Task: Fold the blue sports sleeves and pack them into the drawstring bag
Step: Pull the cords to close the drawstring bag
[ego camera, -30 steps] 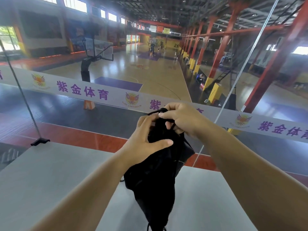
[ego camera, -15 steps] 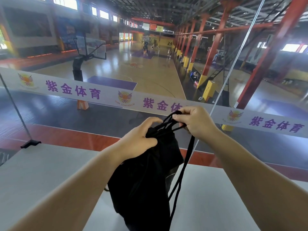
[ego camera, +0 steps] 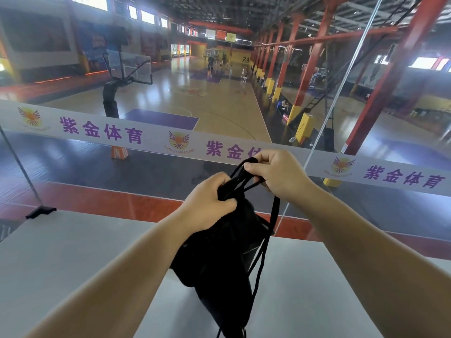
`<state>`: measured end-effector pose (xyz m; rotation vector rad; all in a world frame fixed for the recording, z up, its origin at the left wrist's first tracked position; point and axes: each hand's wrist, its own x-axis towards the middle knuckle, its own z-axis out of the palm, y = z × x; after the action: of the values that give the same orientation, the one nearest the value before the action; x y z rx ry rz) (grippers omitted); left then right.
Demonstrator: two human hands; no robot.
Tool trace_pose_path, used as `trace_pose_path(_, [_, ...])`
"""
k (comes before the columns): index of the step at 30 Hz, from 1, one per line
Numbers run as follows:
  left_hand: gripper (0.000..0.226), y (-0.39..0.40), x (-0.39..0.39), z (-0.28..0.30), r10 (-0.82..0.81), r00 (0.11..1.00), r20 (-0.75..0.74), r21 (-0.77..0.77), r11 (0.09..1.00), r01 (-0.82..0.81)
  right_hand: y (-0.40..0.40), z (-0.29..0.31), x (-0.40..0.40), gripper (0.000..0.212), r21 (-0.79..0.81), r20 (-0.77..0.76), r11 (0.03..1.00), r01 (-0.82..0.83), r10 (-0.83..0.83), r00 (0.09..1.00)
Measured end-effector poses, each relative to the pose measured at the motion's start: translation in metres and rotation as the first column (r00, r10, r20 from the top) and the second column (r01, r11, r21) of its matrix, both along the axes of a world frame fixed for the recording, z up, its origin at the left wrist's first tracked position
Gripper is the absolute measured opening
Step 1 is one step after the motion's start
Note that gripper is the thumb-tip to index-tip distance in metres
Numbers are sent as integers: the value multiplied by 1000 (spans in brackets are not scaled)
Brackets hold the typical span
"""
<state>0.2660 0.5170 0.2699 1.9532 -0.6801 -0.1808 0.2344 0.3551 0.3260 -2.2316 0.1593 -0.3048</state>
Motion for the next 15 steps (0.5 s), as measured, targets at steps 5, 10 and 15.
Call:
trace_pose_path(5, [27,14,10,0,-63,997,44,174,983,55,-20,1,-3,16,-180,5,983,41,-40,999])
trace_pose_path(10, [24,31,21,-8,-32,996,81,276,961,8,-44,-6,-5,12,-202,19,975,89,-87,996])
trace_pose_path(15, [25,25,17,-16,45,997,68,244,968,-61,-37,-37,-2,18,-227,-145,972,53,-88,985])
